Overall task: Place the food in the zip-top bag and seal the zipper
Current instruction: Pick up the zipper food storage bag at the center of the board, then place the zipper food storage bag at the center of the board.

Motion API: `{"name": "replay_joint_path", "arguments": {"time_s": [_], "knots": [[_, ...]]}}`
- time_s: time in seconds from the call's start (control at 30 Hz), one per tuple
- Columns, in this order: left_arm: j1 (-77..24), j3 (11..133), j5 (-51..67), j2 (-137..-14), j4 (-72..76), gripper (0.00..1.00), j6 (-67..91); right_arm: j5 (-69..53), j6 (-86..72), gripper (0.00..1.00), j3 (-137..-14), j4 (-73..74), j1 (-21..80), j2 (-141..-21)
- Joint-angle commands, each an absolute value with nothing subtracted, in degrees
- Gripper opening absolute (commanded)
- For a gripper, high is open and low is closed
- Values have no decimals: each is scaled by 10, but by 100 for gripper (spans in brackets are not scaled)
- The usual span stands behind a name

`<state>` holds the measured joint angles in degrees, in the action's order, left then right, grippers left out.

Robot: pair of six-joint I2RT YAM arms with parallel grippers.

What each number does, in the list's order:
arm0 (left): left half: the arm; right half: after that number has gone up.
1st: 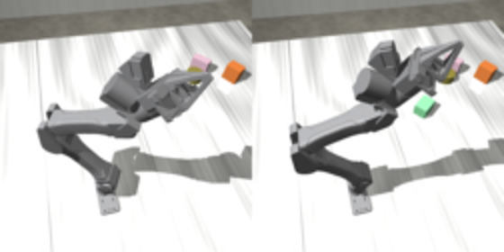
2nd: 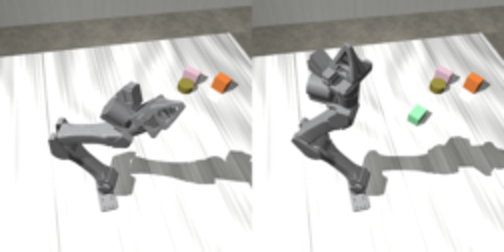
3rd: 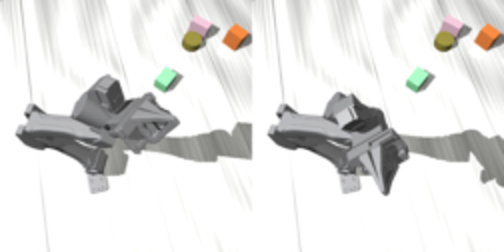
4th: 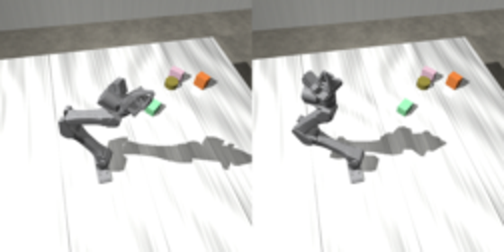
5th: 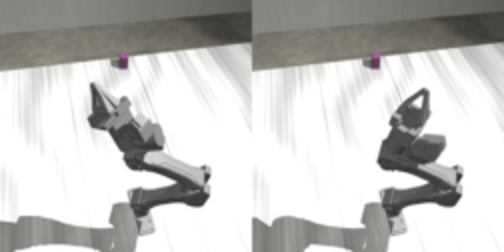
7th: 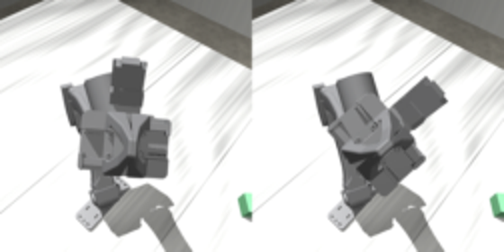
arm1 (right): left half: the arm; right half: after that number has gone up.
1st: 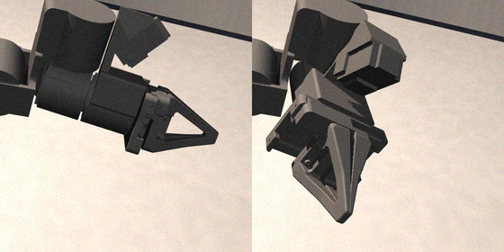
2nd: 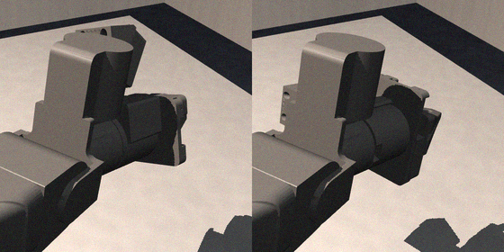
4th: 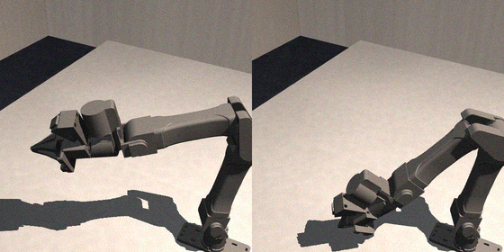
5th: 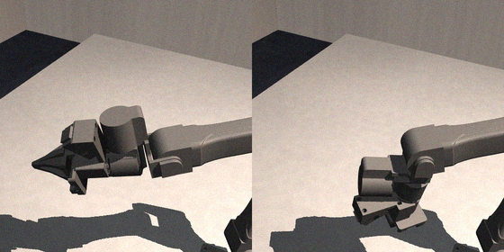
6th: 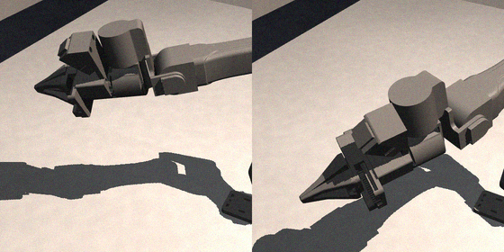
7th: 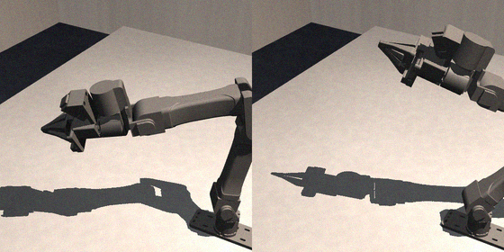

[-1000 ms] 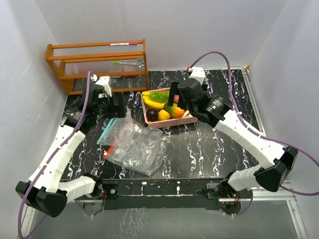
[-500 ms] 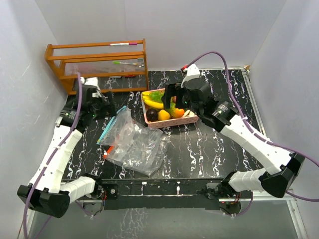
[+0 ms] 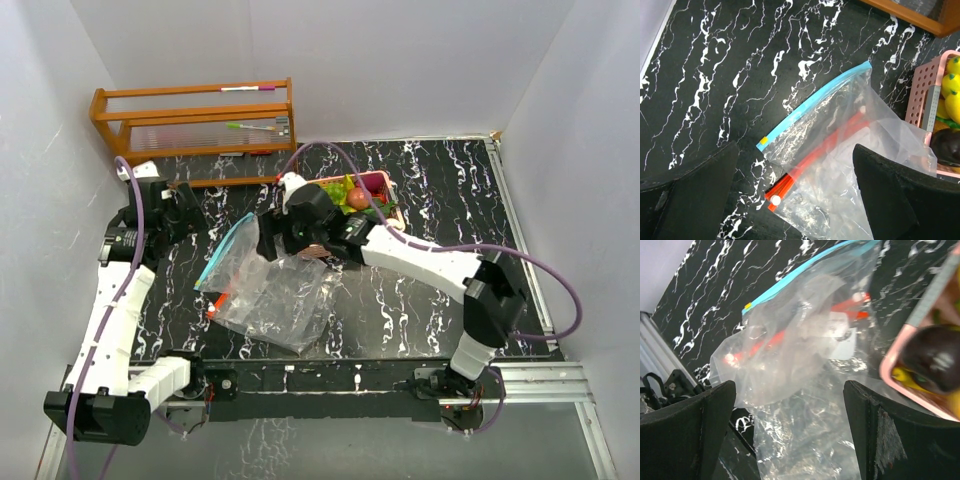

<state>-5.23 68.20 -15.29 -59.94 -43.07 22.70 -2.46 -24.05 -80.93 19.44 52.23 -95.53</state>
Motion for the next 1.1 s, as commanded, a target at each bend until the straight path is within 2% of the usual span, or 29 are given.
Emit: {"name": "replay_joint_path", "arguments": {"time_s": [0.0, 0.23, 0.3, 0.43, 0.53, 0.57, 0.73, 1.0, 1.03, 1.07], "knots": [[-48, 659, -160, -584, -422, 97, 237, -59, -261, 93, -840, 111, 546, -972], [-49, 658, -163, -582, -417, 97, 229, -11, -259, 92, -857, 89, 548, -1040], [-48, 654, -162, -578, -415, 97, 229, -12, -255, 87, -869, 84, 547, -1064], [-49, 646, -154, -574, -412, 97, 230, 13, -252, 53, -862, 85, 548, -1069], [-48, 643, -153, -572, -411, 97, 229, 57, -246, 13, -835, 87, 547, -1042], [-48, 643, -154, -572, -410, 97, 229, 66, -243, 8, -823, 87, 547, -1025], [-48, 644, -146, -582, -401, 97, 228, 111, -235, 8, -720, 89, 545, -867], [-49, 647, -142, -598, -394, 97, 227, 74, -319, 8, -472, 166, 519, -580], [-48, 645, -136, -601, -392, 97, 229, 86, -331, 9, -448, 183, 519, -556], [-48, 642, -131, -604, -390, 97, 230, 102, -342, 17, -427, 199, 519, -537]]}}
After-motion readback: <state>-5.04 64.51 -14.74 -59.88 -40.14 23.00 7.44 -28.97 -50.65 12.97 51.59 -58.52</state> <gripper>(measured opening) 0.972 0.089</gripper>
